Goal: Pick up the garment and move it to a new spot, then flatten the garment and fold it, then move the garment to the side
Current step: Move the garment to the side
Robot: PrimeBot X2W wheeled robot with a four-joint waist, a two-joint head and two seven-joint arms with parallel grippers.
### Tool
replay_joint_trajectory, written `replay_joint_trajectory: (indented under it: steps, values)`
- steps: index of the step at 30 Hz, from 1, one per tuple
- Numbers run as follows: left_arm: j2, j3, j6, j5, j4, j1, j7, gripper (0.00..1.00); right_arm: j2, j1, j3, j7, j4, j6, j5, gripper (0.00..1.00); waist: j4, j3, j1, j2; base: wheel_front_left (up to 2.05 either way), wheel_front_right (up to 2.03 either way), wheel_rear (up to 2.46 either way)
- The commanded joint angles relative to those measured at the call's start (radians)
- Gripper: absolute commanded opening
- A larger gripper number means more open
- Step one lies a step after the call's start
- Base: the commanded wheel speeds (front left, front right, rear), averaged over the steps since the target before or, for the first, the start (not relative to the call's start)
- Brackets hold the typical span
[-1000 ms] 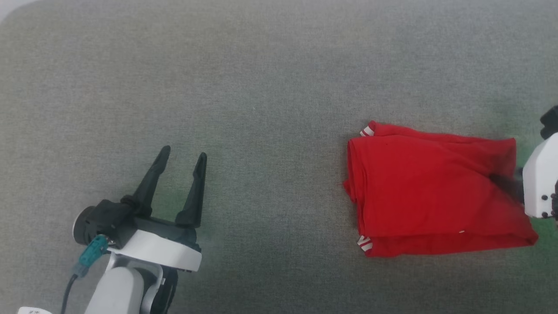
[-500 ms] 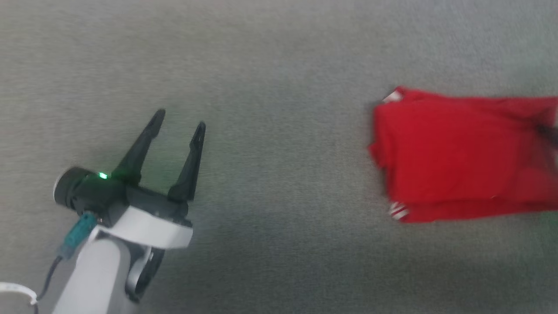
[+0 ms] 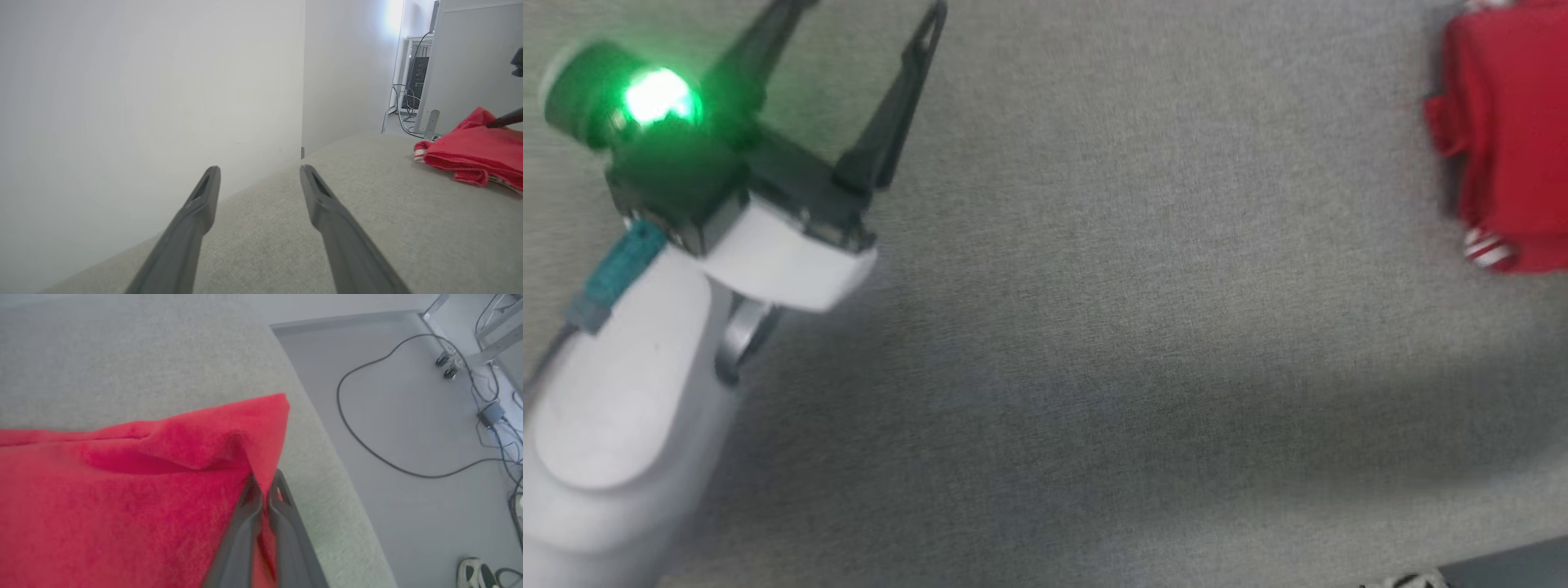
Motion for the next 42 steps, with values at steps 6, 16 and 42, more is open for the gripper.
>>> replay_joint_trajectory:
  steps: [6,16,42]
  values:
    - [0.031,-0.058,-0.002,-0.011,0.019,-0.152,-0.004,1.00,-0.021,-0.190,0.009,-0.151,0.176,-0.002,-0.148,0.00,-0.037,0.103,0.0000,-0.0001,0.00,0.00,0.00]
    - [0.059,-0.079,-0.002,-0.024,0.020,-0.201,-0.004,1.00,0.007,-0.342,0.008,-0.301,0.401,-0.001,-0.276,0.00,-0.031,0.126,0.0000,-0.0001,0.00,0.00,0.00]
    - [-0.087,0.111,-0.002,-0.015,0.105,0.220,-0.004,1.00,0.144,-0.238,0.390,-0.475,0.388,-0.001,-0.259,1.00,0.089,-0.199,0.0000,-0.0001,0.00,0.00,0.00]
